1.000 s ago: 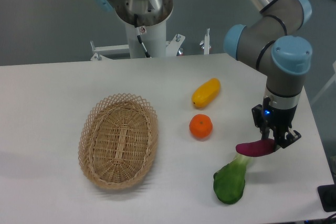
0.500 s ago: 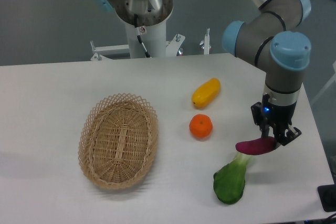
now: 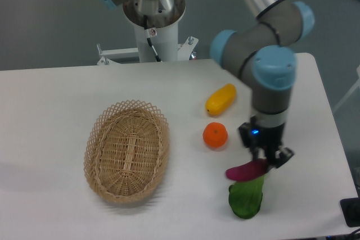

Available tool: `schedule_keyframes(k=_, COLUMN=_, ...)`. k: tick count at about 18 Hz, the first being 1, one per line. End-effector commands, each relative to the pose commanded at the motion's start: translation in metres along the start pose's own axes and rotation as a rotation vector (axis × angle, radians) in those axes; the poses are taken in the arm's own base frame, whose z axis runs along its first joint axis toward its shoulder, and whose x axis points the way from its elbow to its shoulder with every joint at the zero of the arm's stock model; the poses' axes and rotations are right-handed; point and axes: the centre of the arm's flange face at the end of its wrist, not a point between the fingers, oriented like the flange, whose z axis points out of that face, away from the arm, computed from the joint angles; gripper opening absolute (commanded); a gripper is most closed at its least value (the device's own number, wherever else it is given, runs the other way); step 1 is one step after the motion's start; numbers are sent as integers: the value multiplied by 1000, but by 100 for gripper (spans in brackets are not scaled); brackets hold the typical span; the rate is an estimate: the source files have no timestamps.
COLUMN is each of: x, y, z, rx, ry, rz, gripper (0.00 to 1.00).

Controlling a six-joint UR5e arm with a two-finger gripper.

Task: Place the sweet potato in the basket
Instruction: 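Carry the sweet potato past the orange toward the wicker basket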

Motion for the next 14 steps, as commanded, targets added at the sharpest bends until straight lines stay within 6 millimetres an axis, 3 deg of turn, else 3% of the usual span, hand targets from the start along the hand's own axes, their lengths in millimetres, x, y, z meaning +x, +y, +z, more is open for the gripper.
schedule_keyframes(k=4, x=60, y=-31, z=-1, rx=-3, ry=25, rz=18, gripper=10)
schedule_keyframes(k=8, x=114, y=-20, z=-20, rx=-11, ry=52, rz=64, gripper=10)
schedule_keyframes(k=14, x=183, y=-28, z=12, rx=-105, ry=109, rz=167, gripper=11)
